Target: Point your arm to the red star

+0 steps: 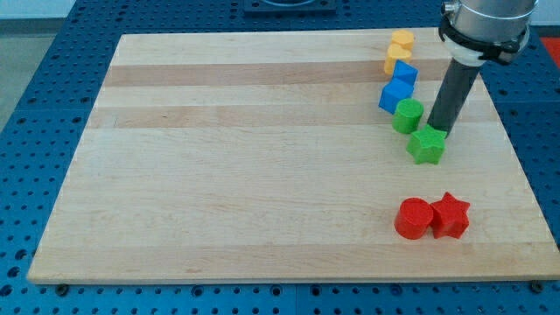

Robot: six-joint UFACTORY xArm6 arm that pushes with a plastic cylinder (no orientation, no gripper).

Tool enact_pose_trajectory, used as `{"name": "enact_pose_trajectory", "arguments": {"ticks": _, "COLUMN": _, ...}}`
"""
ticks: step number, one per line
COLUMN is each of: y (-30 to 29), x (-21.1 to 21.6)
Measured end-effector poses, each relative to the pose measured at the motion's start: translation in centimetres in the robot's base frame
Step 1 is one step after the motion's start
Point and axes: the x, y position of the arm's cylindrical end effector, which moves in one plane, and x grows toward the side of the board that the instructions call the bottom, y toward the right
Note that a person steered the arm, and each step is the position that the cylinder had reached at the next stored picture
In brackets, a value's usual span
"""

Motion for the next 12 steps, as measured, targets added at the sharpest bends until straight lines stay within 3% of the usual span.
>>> {"name": "enact_pose_trajectory", "arguments": {"ticks": 2, "y": 10.0, "x": 1.2}}
{"name": "enact_pose_trajectory", "arguments": {"ticks": 3, "y": 9.0, "x": 6.5}}
{"name": "enact_pose_trajectory", "arguments": {"ticks": 4, "y": 8.7, "x": 7.3}}
{"name": "enact_pose_trajectory", "arguments": {"ticks": 5, "y": 7.3, "x": 7.3}}
{"name": "enact_pose_trajectory", "arguments": {"ticks": 9, "y": -11.1, "x": 8.1}}
{"name": "enact_pose_trajectory", "arguments": {"ticks": 11, "y": -14.1, "x": 19.2}}
{"name": "enact_pose_trajectory", "arguments": {"ticks": 12, "y": -13.2, "x": 19.2}}
